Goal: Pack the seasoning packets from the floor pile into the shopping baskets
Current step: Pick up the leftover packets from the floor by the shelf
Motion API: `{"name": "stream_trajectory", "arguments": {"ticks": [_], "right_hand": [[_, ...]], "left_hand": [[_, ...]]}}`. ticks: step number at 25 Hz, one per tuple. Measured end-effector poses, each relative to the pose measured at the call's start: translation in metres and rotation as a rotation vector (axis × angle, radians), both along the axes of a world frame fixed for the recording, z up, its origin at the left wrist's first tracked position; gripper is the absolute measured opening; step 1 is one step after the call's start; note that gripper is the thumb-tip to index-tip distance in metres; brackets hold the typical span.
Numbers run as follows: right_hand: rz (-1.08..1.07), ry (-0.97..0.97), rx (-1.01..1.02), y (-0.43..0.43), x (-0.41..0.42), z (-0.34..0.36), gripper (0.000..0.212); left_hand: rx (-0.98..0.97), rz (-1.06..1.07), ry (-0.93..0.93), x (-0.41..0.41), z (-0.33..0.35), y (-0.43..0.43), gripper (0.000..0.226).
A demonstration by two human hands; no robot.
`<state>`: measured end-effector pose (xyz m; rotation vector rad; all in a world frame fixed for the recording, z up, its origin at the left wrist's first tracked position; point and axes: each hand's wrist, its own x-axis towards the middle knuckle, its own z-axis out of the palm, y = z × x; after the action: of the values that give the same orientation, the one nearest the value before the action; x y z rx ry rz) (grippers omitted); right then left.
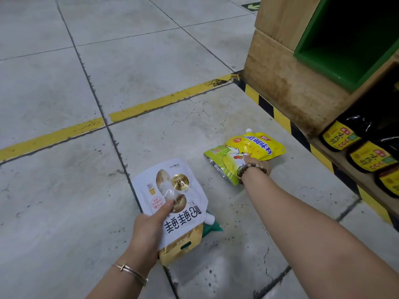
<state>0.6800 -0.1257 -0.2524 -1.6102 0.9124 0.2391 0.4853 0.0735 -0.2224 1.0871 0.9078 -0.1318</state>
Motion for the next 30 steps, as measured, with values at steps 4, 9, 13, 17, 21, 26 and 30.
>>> {"name": "stream_trajectory", "arguments": {"ticks": [4,9,13,17,21,26,30], "right_hand": [[-0.148,-0.169,0.04,-0.026,-0.032,0.011,0.016],[0.025,-0.276,0.225,-0.093,-0.083,0.038,0.02],[0.166,-0.33,0.139,-0.154,-0.125,0.081,0.034],[0.121,-0.404,0.077,-0.207,-0.185,0.13,0.039],[-0.046,-0.505,0.0,-0.24,-0.26,0.168,0.028],[-0.22,-0.606,-0.128,-0.261,-0.341,0.228,0.015],[-0.285,-0.697,-0.18,-0.265,-0.394,0.261,0.016]], "left_hand": [[0.012,-0.096,-0.03,0.003,0.008,0.001,0.027],[0.037,-0.217,-0.106,0.02,0.021,-0.007,0.026],[0.033,-0.342,-0.162,0.031,0.037,-0.048,0.018],[-0.046,-0.482,-0.227,0.02,0.058,-0.103,0.016],[-0.072,-0.604,-0.274,-0.009,0.08,-0.153,0.013],[-0.134,-0.691,-0.33,-0.063,0.115,-0.204,0.013],[-0.169,-0.756,-0.411,-0.099,0.154,-0.236,0.014]]}}
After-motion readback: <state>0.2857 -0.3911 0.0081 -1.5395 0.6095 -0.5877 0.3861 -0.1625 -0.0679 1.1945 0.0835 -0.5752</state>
